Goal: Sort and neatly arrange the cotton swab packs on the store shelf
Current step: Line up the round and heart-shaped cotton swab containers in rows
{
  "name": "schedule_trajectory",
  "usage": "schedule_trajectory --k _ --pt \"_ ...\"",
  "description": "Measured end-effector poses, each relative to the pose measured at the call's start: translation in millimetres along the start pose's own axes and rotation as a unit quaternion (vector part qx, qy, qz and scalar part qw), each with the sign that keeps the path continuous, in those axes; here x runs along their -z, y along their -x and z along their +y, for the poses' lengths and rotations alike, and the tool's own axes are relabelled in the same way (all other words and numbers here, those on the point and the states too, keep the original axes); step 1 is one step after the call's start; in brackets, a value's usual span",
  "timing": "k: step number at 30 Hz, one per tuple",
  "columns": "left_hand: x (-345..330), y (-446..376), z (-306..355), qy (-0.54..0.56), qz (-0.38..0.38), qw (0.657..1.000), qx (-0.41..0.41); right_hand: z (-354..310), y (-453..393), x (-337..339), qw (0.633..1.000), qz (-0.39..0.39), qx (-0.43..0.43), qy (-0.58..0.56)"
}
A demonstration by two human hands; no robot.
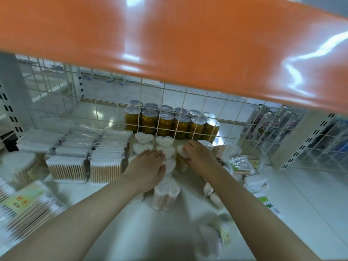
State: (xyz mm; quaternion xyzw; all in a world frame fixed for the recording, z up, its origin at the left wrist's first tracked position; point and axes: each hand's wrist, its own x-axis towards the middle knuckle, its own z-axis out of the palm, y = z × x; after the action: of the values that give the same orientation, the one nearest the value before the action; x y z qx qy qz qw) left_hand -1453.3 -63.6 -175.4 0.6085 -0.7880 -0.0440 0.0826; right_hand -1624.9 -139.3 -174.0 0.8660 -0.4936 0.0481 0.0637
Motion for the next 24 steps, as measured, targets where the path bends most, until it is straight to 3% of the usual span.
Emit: schedule_trajectory --k 24 --pt "3.1 0.8 3.8 -0.016 0.015 1.000 -0.003 0.8 -25.5 -14.0 0.998 0.051 -0.019 -0.039"
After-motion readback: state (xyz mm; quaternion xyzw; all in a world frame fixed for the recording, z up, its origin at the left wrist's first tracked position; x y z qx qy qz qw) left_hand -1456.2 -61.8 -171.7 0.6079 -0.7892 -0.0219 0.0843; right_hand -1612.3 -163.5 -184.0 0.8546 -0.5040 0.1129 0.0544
